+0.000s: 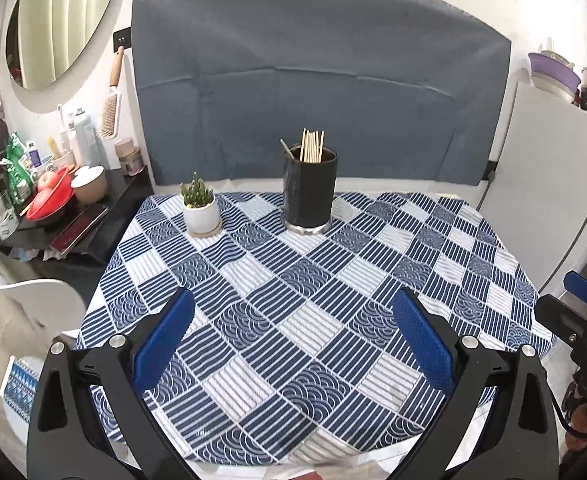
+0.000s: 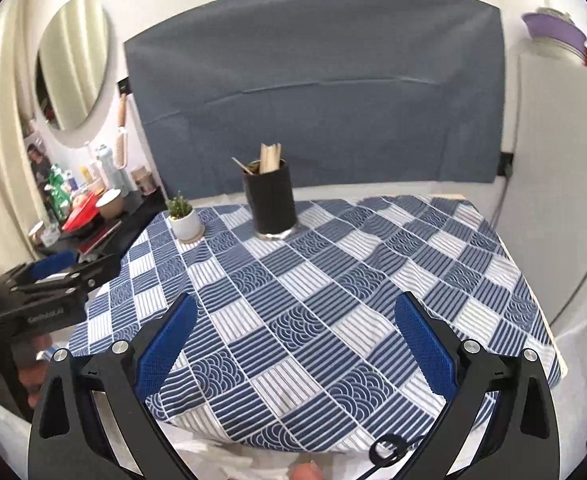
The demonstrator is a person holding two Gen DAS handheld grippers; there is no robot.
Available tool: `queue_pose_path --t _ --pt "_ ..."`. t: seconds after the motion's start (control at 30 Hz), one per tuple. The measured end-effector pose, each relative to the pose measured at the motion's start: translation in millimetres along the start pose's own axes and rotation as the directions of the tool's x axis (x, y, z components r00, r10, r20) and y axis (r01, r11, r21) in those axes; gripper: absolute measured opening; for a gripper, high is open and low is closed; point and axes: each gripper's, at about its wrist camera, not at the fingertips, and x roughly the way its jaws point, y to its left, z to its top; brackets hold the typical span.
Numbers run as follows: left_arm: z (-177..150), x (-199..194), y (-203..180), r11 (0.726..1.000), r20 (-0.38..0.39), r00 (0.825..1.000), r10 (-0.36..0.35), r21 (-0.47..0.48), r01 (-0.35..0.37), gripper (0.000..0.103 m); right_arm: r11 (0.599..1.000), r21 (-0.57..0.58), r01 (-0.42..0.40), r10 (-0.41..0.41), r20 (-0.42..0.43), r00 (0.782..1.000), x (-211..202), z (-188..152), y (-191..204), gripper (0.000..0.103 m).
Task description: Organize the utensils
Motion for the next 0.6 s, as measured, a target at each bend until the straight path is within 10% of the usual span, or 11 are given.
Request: queue_pose_path --t 0.6 --pt "-3.5 -9.7 -15.5 0.999 -0.043 0.998 -0.034 -0.01 0.034 0.097 1.0 0.02 0.006 -0.006 0.03 1.0 -7.5 -0.7 -10.7 0.095"
